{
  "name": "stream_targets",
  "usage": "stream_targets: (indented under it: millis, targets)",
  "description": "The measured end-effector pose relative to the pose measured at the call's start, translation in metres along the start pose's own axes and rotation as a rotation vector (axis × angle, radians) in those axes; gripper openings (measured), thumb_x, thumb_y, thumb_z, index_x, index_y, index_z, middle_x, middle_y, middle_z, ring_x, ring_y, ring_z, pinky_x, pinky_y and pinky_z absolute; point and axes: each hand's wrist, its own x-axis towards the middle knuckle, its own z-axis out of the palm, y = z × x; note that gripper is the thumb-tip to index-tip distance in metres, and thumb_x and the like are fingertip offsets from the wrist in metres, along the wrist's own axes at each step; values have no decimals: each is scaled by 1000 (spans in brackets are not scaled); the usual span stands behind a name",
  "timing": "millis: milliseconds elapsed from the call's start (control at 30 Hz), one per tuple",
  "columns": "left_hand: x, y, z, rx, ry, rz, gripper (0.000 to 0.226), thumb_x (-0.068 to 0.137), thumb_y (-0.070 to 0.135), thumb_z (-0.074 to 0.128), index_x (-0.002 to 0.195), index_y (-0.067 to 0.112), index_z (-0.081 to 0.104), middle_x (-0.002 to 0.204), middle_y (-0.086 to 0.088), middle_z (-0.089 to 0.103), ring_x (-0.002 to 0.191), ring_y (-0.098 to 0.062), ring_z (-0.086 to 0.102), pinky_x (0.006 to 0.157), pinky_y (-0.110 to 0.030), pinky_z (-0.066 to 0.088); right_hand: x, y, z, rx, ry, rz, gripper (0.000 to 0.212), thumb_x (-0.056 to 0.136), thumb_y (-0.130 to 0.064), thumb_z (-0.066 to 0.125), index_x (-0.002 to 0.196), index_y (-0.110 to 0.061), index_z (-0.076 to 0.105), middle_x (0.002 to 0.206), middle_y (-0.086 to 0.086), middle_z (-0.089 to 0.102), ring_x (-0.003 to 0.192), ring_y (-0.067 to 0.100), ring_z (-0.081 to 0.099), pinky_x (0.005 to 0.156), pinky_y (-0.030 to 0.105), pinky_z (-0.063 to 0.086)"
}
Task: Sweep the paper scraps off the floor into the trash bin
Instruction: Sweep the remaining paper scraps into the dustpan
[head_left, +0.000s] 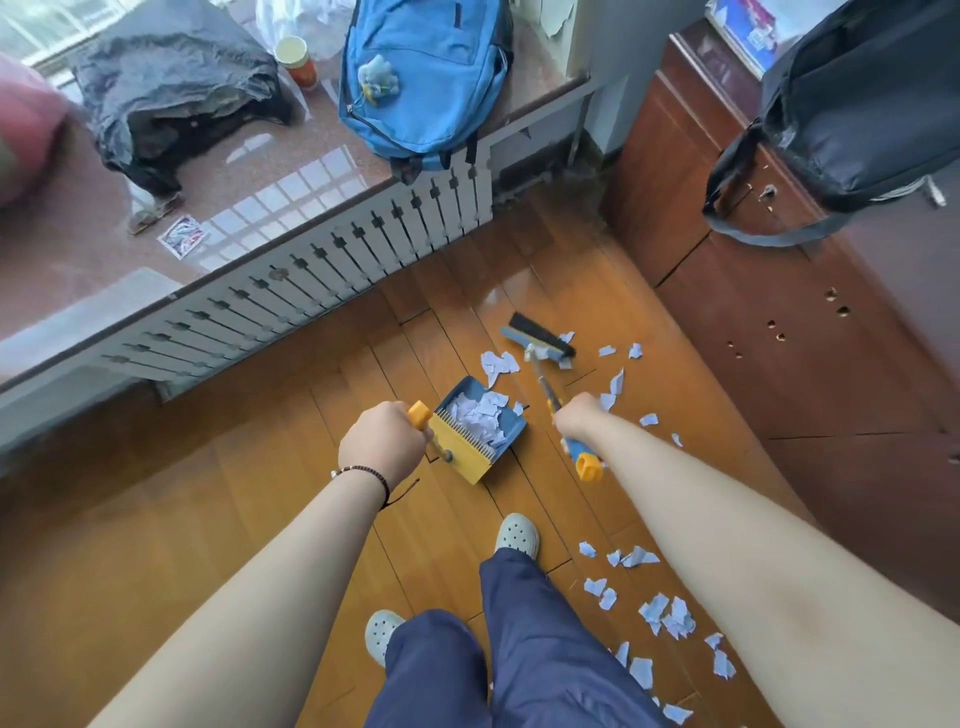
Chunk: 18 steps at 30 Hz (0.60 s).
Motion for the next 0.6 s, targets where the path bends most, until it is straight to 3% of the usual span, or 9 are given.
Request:
stream_targets:
  millis: [133,233,333,400,467,533,600]
  targets:
    - [-2,4,-1,15,-1,7,25,97,39,62,81,21,58,75,0,65,63,-16,61,53,-26,47,-23,29,22,-39,-109,-1,18,94,-10,51,111,-4,51,107,18,62,97,32,65,81,39,54]
    - [-5,2,0,0,-3,22,23,96,39,61,83,20,61,75,-1,67,65,-19,66,60,-30,56,-36,48,23,-100,-138,-50,28,92,-8,50,118,0,57,115,21,63,108,34,62,84,36,51]
    - [-11,-3,0,-20,1,38,24,96,39,62,82,19,62,74,-2,67,63,-18,64,62,-32,59,-49,64,19,-111,-143,7,33,96,-9,46,126,3,48,102,19,63,85,30,62,74,34,54]
    - [-12,-11,2,-21,3,39,26,96,39,63,81,18,62,73,-2,67,63,-19,65,60,-32,59,-58,72,9,-65,-137,12,18,95,-9,49,110,1,53,81,14,61,64,24,59,57,30,52]
    - [-14,-18,2,-20,14,51,26,95,38,64,78,18,61,70,-2,67,63,-20,67,60,-33,61,-67,85,-5,-73,-115,-32,7,92,-11,52,88,-7,56,71,6,55,57,17,52,51,24,45]
    - [-14,-24,1,-39,17,68,26,95,37,66,77,19,61,69,-2,67,64,-22,68,61,-34,60,-77,100,-14,-87,-84,-56,17,89,-13,54,72,-14,51,70,3,54,57,15,51,50,23,44]
    - [-15,-29,1,-51,9,83,28,94,38,67,77,18,61,70,-3,66,65,-22,67,61,-34,58,-80,111,-15,-42,-104,-29,16,92,-11,53,76,-10,51,67,8,57,52,18,54,46,25,46]
